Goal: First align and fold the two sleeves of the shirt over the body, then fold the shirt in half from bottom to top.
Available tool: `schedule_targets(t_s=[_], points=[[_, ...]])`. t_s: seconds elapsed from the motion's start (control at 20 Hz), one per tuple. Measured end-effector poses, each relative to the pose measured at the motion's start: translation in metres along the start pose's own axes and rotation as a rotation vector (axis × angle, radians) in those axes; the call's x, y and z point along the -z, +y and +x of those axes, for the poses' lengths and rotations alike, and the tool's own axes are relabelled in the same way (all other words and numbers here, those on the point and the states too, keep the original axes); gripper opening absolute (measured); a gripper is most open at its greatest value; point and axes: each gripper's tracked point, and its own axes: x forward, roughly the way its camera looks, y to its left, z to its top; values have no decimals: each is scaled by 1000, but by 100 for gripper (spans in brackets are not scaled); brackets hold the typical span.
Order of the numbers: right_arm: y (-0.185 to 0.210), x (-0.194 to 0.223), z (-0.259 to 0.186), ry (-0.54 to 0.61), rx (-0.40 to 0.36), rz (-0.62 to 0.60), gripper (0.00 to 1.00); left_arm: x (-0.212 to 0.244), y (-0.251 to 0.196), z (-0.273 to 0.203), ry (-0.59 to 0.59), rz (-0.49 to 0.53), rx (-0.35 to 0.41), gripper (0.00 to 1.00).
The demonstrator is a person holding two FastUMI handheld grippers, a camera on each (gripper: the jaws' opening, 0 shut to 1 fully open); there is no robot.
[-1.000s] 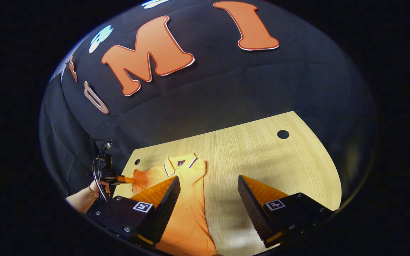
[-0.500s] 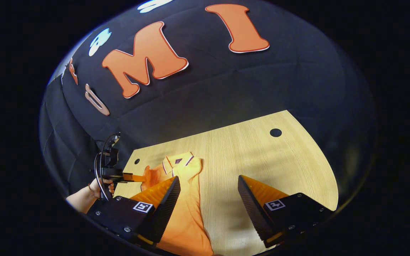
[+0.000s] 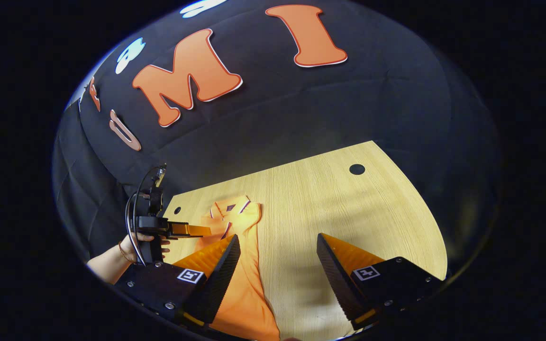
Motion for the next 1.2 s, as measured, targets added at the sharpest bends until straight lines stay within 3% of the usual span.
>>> schedule_targets(t_s=[0.1, 0.25, 0.45, 0.75, 1.0, 1.2], points=[[6, 3, -1, 2, -5, -10, 98, 2, 1, -16, -19, 24, 1, 100], [19, 11, 1, 15, -7, -35, 98, 3, 10, -56, -85, 73, -7, 99], [38, 30, 4, 51, 11, -94, 99, 16, 27, -115, -178, 21, -18, 99], [59, 73, -5, 124, 57, -206, 99, 83, 74, -188, -226, -3, -70, 98], [64, 152, -17, 275, 101, -247, 99, 180, 114, -201, -149, 46, -177, 99], [63, 244, -29, 467, 125, -300, 99, 249, 137, -196, -81, 70, -243, 99]])
